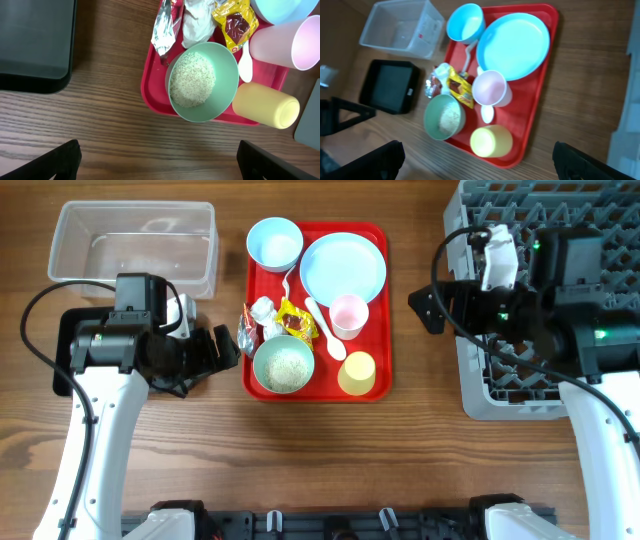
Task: Sort waste into correct bins and load items into the dishwasher rack
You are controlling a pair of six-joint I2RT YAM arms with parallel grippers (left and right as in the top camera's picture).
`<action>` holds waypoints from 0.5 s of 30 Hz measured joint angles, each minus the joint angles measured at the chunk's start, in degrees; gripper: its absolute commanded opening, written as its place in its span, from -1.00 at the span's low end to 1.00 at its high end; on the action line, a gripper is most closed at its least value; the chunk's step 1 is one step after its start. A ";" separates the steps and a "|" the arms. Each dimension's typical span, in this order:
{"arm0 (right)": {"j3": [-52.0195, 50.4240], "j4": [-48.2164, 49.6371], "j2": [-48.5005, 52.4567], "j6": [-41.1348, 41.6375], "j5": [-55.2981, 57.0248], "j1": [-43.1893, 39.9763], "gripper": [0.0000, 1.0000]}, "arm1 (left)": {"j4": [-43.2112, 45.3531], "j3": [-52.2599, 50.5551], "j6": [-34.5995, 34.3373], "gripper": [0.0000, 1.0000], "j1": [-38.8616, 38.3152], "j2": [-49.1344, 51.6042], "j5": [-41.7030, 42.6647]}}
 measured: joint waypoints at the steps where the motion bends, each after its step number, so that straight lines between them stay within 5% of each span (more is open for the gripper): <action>1: 0.00 0.00 0.00 0.00 0.72 0.33 1.00 | 0.00 0.00 0.00 1.00 0.00 0.00 0.00; 15: 0.00 1.97 0.00 0.20 9.01 1.57 1.00 | 1.84 0.00 0.00 1.00 0.00 0.00 -0.02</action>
